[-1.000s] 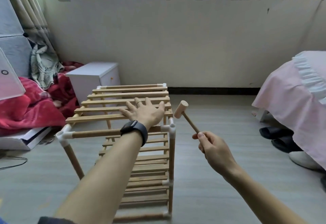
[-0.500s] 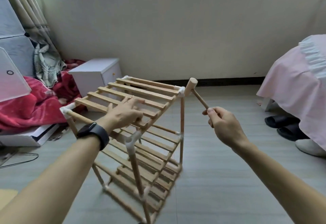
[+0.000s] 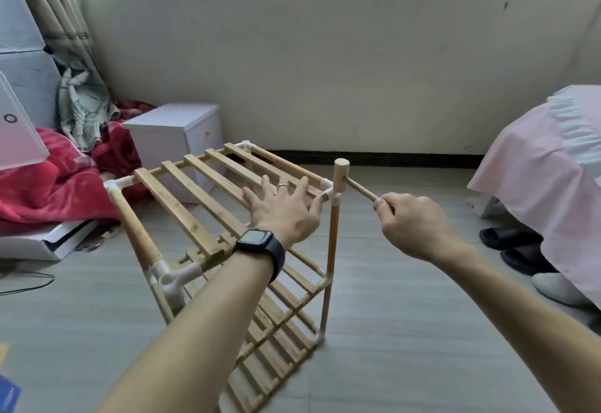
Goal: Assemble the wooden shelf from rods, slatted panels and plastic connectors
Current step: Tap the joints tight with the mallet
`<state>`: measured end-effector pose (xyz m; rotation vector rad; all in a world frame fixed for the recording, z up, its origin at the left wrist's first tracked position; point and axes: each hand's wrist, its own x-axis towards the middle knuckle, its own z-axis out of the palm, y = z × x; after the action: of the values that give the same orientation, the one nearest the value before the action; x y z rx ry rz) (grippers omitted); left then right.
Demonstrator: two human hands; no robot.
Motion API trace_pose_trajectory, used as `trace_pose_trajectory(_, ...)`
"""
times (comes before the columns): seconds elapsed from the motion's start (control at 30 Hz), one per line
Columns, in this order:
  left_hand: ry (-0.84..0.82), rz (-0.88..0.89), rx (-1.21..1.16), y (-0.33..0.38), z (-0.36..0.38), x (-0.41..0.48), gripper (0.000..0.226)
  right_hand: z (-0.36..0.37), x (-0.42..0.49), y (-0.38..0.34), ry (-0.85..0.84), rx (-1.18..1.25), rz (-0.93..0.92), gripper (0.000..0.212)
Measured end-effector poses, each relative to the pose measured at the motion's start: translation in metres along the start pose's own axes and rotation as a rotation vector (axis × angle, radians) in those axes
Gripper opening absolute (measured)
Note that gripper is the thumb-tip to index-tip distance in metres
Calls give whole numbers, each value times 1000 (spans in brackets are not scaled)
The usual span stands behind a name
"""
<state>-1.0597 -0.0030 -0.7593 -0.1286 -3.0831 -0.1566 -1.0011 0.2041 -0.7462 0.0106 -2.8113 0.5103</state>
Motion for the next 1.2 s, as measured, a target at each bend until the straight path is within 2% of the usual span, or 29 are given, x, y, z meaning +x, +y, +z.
trace_pose_trajectory(0.1,59,23,74,-2,8,4,74,-13,12,3,46,-1,-8,32)
trace_pose_trajectory(0.23,34,32,77,-7,8,6,84,-20,14,2,457,295,-81,25)
trace_pose_trajectory(0.27,35,32,72,-6,8,7,85,-17,14,1,460,315,-103,24)
trace_pose_trajectory(0.3,35,34,71,-5,8,6,86,-13,15,-1,348,245,-104,23)
trace_pose_trajectory(0.37,39,33,74,-4,8,5,88,-4,16,3,20,13,-37,26)
trace_pose_trajectory(0.4,42,33,79,-4,8,5,87,-4,18,4,-2,-4,-17,27)
trace_pose_trajectory(0.5,58,32,81,-4,8,5,84,-5,21,4,289,277,-40,25)
trace_pose_trajectory(0.53,59,40,84,-4,8,5,83,-5,22,4,273,250,-37,26)
trace_pose_trajectory(0.6,62,48,93,-4,9,5,80,1,23,5,33,-14,17,31)
trace_pose_trajectory(0.63,60,53,99,-5,8,4,80,2,21,6,12,-64,48,32)
trace_pose_trajectory(0.67,61,61,103,-5,8,5,80,3,19,8,68,-33,44,30)
trace_pose_trajectory(0.73,75,69,97,-7,8,5,80,2,13,8,249,217,-28,25)
trace_pose_trajectory(0.77,69,76,95,-8,8,5,81,2,9,8,247,258,-57,23)
trace_pose_trajectory(0.87,50,103,99,-11,6,5,83,7,4,7,20,62,-43,30)
trace_pose_trajectory(0.9,37,124,96,-14,5,5,85,5,2,6,28,77,-25,31)
trace_pose_trajectory(1.0,7,214,85,-37,0,0,93,0,0,1,181,316,-21,29)
trace_pose_trajectory(1.1,-56,303,-5,-72,-12,-19,96,8,-4,-9,216,394,5,29)
trace_pose_trajectory(1.2,-291,269,-196,-93,-36,-46,96,20,-1,-17,157,411,67,30)
